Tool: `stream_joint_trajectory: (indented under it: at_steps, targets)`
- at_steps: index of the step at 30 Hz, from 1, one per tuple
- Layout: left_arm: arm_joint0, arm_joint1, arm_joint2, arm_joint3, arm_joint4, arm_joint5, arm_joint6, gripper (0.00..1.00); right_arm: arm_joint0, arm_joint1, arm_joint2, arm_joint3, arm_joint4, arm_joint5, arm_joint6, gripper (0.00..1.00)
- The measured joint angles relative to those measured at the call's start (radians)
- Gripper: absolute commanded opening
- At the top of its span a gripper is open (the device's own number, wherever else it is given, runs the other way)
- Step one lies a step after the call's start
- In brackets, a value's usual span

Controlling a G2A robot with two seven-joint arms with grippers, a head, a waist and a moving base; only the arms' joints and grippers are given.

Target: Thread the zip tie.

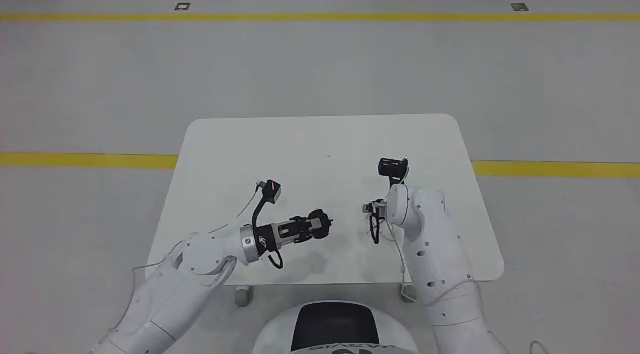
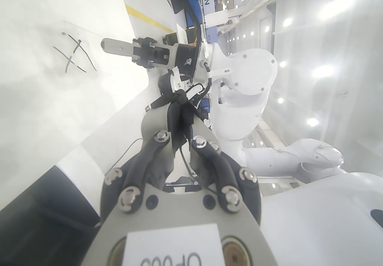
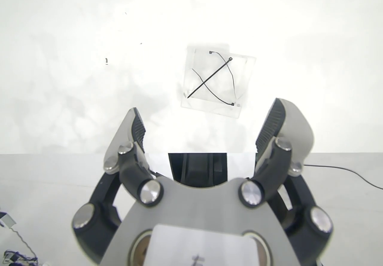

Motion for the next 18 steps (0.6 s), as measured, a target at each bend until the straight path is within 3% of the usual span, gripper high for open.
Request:
stream_joint_trajectory:
  at_steps: [3,8,18]
  targets:
    - [0.000,0.000,0.000,0.000,0.000,0.000,0.000,0.00,0.010,0.007,-0.004,0.045,0.000,0.000,-0.045,1.00]
    - [0.000,0.000,0.000,0.000,0.000,0.000,0.000,0.00,0.056,0.002,0.005,0.099,0.000,0.000,-0.017,1.00]
    - [0.000,0.000,0.000,0.000,0.000,0.000,0.000,0.00,0.114,-0.058,0.094,0.205,0.000,0.000,-0.019,1.00]
